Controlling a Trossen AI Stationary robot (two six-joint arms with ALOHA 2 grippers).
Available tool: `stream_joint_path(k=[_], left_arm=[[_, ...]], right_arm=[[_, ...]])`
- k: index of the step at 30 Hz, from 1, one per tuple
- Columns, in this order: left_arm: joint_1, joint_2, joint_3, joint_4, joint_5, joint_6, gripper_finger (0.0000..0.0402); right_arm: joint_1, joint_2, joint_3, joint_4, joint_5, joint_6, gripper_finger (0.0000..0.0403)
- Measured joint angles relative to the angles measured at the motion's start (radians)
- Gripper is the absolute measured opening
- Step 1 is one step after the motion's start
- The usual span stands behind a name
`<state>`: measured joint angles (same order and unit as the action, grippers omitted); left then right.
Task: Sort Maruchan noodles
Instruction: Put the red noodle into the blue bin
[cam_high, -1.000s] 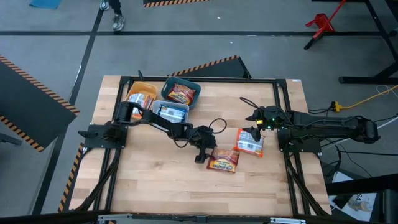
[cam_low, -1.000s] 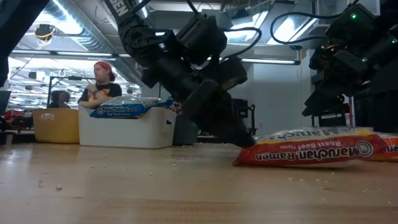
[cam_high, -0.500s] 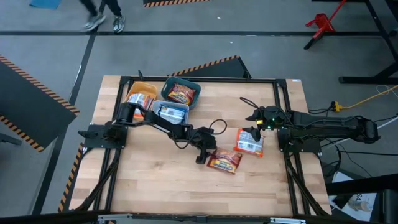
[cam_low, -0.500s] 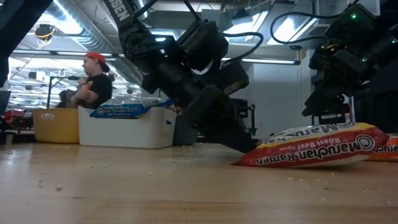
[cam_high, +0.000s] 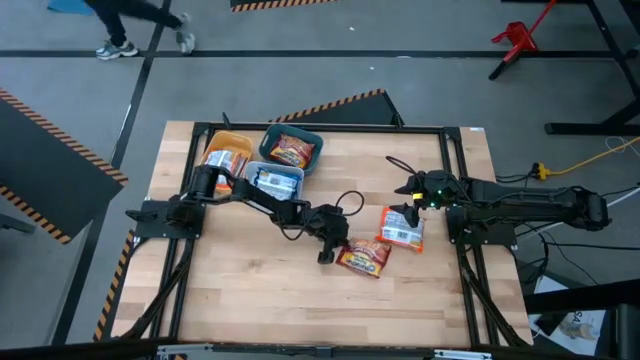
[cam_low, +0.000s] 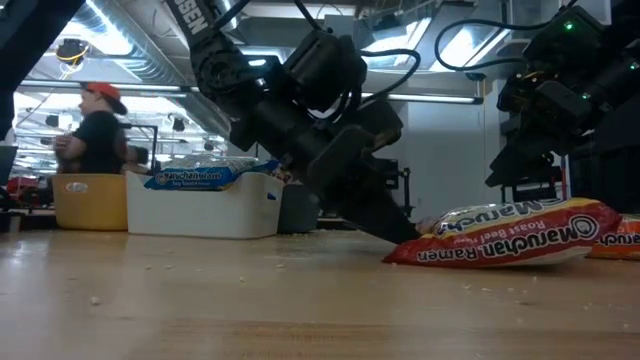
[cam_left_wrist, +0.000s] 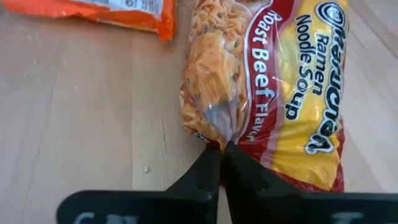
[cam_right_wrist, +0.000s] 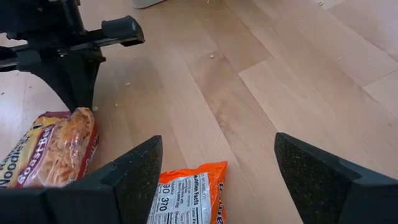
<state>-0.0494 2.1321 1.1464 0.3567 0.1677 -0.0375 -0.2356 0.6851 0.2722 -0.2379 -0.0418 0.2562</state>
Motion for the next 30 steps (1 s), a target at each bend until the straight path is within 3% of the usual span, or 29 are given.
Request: stream_joint_path(k=[11, 30], left_arm=[[-0.011, -0.065, -0.002, 0.009, 0.001, -0.239, 0.0001], [0.03, -0.305, -0.001, -0.234, -0.053, -0.293, 0.0]], right_arm=[[0.0, 0.0, 0.0, -0.002, 0.02, 0.0, 0.0296], [0.0, 0.0, 0.0, -0.007, 0.031, 0.0, 0.0296]])
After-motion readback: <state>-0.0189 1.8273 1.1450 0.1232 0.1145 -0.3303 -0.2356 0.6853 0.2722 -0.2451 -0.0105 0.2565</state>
